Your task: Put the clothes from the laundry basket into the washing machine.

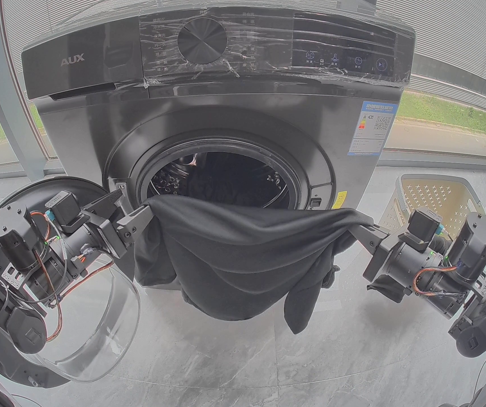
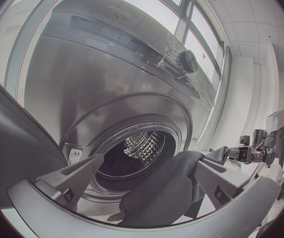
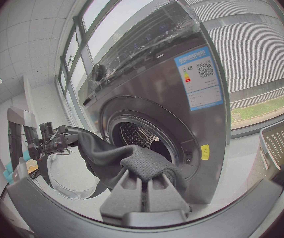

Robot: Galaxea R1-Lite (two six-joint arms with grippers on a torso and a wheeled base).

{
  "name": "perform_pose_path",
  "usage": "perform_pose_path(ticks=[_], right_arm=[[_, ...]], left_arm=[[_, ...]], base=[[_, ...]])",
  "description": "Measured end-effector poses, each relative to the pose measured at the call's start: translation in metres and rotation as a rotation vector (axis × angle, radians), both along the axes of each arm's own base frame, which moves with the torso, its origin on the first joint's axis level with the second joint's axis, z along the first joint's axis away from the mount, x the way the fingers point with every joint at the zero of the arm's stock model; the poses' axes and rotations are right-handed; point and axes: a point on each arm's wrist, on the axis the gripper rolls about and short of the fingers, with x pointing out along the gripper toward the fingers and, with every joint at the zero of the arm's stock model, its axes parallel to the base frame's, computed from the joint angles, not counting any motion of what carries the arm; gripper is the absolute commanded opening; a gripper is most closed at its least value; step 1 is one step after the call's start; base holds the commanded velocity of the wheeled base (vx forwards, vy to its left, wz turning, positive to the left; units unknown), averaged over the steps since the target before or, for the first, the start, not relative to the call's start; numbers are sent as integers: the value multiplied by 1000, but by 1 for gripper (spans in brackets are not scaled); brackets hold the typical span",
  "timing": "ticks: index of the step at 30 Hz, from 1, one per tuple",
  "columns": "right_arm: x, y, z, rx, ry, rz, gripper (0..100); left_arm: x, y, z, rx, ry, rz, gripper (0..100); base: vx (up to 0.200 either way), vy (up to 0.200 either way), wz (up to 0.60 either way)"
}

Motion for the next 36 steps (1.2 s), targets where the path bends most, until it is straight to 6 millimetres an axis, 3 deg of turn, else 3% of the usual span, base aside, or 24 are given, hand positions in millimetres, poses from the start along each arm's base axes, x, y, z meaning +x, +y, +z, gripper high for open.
perform_pose_path(ticks=[9,19,36], right_arm=[[7,1,-8,-14,20,-22,0],[18,6,2,21,-24,-87,0],[25,5,4,26,-33,-140,0]], left_arm=[[-1,1,1,10,-9,0,100],[1,2,18,-11,-79,16,100],[1,6,25,-18,-110,37,100]], base=[[0,0,0],[0,0,0],[0,0,0]])
